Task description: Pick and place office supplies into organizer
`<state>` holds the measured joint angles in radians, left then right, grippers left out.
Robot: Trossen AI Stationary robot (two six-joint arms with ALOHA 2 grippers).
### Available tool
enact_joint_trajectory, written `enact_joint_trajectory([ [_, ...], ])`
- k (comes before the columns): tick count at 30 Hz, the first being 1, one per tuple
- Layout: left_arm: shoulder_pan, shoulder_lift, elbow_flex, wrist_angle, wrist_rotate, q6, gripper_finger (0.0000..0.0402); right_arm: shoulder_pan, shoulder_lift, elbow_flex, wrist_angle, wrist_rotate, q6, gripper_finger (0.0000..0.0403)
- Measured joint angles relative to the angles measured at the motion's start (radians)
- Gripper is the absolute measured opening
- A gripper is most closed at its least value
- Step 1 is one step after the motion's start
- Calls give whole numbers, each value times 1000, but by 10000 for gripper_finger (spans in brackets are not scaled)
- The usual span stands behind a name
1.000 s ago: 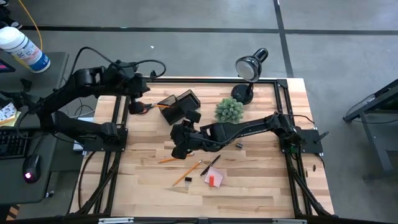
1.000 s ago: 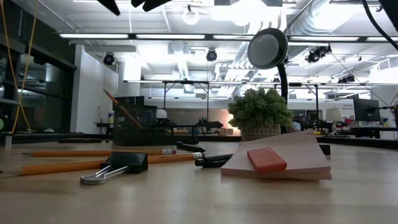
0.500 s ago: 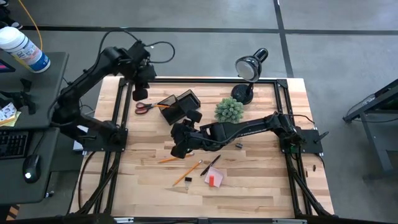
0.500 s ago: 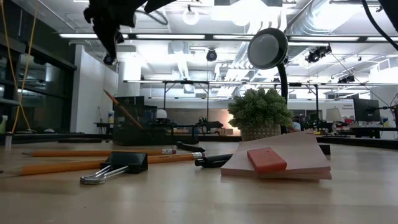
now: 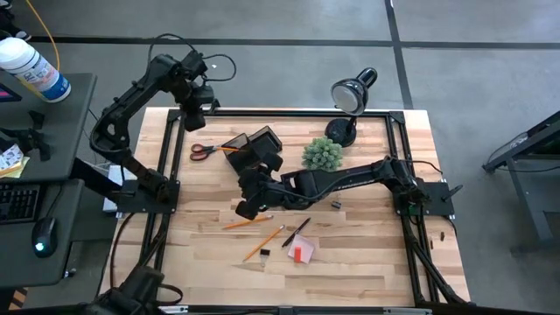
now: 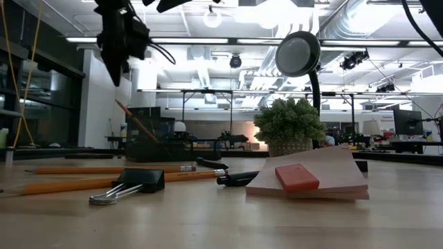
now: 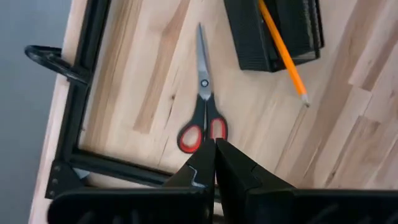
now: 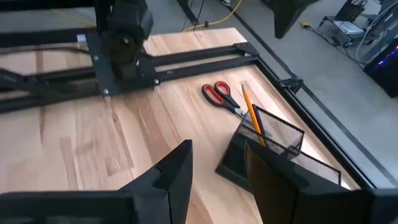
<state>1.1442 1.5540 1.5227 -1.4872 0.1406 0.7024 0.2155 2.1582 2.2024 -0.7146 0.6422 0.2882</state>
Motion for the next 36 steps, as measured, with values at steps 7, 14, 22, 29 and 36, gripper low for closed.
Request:
enact_joint_trajectory([
  [7,2,51,0,32,-4,-258,1,8,0,0,5,-10,33,140],
  [14,-1,79,0,-9,1,-429,1,30,0,0,2,-12,54,140],
  [22,-71,69,0,-32,-24,-298,1,34,0,0,2,-31,53,140],
  [29,-121,71,0,-28,24,-278,1,36,-3,2,2,-38,53,140],
  [36,-116,71,0,-25,25,-265,1,37,-10,3,1,-6,76,140],
])
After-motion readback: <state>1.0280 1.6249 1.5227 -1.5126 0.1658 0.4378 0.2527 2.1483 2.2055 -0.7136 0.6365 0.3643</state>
